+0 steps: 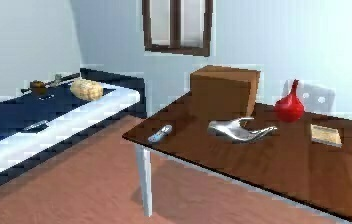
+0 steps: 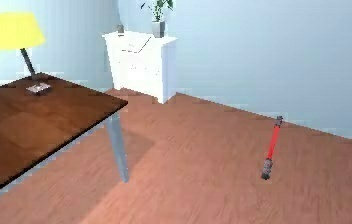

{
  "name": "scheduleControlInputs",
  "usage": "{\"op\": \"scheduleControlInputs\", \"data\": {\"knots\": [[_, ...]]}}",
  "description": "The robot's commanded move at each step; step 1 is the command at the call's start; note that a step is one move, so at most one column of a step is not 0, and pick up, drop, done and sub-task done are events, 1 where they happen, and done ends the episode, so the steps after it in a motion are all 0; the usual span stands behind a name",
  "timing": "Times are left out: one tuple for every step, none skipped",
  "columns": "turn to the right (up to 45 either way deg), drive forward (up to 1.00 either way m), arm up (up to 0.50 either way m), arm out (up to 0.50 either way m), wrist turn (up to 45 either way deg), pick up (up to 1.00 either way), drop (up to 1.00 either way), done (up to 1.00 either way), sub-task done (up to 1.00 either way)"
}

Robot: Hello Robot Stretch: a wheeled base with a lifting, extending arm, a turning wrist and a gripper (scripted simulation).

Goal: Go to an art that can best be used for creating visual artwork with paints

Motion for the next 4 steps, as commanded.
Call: {"op": "scheduleControlInputs", "data": {"knots": [[-45.0,0.00,0.00,0.00,0.0,0.00,0.00,0.00,0.00],[-24.0,0.00,0.00,0.00,0.0,0.00,0.00,0.00,0.00],[0.0,1.00,0.00,0.00,0.0,0.00,0.00,0.00,0.00],[-3.0,0.00,0.00,0.00,0.0,0.00,0.00,0.00,0.00]]}}
